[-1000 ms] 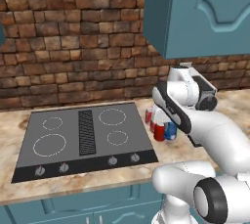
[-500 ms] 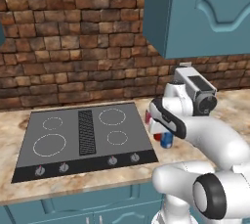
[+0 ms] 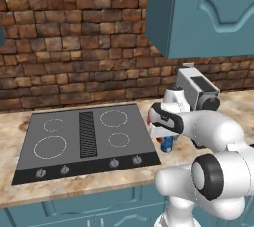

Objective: Four empty soda cans are scattered around the kitchen. Gather all the cans and cluster them next to the stove for recycling.

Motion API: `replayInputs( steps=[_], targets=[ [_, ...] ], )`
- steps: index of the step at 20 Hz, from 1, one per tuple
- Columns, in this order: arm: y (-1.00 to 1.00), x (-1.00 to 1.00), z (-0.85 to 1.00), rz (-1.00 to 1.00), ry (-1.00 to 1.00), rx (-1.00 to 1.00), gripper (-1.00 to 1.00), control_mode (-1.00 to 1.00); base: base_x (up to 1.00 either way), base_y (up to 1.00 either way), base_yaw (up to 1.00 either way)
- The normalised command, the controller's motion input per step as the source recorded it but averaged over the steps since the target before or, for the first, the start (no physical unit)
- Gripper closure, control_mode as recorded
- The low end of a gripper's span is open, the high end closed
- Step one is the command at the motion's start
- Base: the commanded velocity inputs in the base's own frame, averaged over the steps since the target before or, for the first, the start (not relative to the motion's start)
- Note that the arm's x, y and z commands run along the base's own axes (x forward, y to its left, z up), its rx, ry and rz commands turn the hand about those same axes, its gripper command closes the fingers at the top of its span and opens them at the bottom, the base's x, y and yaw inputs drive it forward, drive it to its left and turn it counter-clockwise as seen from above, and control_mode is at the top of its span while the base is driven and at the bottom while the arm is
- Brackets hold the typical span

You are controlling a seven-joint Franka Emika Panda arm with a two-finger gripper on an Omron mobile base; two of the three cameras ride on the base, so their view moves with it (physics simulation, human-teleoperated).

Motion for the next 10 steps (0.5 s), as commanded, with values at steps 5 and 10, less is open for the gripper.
replayInputs(
  steps=[5,10],
  targets=[
    [0.00,0.17,-0.25,0.00,0.00,0.00,1.00,-1.00,0.00,0.00,0.00],
    [0.00,0.00,-0.06,0.00,0.00,0.00,1.00,-1.00,0.00,0.00,0.00]
  ],
)
